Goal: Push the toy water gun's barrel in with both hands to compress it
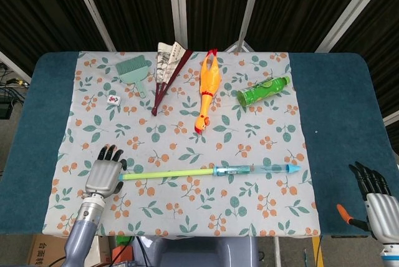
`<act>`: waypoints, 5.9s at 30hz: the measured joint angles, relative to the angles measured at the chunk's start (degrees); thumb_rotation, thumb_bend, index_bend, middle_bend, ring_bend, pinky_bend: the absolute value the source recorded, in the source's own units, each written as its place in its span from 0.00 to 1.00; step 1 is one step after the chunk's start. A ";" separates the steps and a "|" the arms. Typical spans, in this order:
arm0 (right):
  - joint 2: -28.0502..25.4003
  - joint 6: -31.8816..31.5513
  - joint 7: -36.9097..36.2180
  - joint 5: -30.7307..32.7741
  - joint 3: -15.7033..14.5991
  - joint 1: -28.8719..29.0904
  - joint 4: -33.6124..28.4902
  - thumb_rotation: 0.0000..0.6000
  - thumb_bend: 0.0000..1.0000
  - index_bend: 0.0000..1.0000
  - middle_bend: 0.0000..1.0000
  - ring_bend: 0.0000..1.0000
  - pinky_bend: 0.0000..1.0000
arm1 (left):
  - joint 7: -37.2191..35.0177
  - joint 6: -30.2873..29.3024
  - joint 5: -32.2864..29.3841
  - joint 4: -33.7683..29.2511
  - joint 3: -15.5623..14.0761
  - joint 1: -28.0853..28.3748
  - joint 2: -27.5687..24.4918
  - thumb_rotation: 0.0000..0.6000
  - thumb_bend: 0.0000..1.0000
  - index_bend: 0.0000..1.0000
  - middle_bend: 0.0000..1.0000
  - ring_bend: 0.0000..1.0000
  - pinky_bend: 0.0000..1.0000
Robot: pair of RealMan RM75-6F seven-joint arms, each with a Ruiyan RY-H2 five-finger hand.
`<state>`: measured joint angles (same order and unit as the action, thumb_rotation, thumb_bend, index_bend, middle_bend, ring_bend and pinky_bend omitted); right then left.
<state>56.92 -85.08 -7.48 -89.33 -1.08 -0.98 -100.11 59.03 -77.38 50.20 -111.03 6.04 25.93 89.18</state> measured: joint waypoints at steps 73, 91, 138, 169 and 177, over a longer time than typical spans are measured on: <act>2.24 16.87 19.55 18.16 5.79 12.38 -13.10 1.00 0.31 0.00 0.00 0.00 0.00 | -0.42 -3.48 -3.00 0.59 -1.37 5.94 -0.12 1.00 0.47 0.61 0.18 0.00 0.03; 16.15 19.75 37.98 40.96 8.42 23.42 -8.01 1.00 0.31 0.34 0.00 0.00 0.00 | 0.96 -4.82 -3.37 -2.19 -1.90 6.91 -1.02 1.00 0.47 0.61 0.18 0.00 0.03; 20.43 21.29 36.19 47.06 6.47 26.08 4.29 1.00 0.38 0.58 0.00 0.00 0.00 | 0.18 -5.91 -3.94 -3.70 -2.82 8.19 -2.37 1.00 0.47 0.62 0.18 0.00 0.03; 18.35 19.02 35.28 42.39 7.13 26.77 -0.51 1.00 0.39 0.66 0.03 0.00 0.00 | -1.26 -5.88 -1.02 -5.69 -3.15 8.51 -2.31 1.00 0.47 0.63 0.18 0.00 0.03; 18.31 17.92 36.00 41.15 7.53 27.27 -2.73 1.00 0.39 0.66 0.04 0.00 0.00 | -0.91 -6.50 -0.74 -6.37 -2.00 9.00 -2.11 1.00 0.47 0.63 0.18 0.00 0.03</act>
<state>75.23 -67.16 28.52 -48.18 6.45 26.29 -102.84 58.12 -83.88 49.46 -117.41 4.04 34.93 87.07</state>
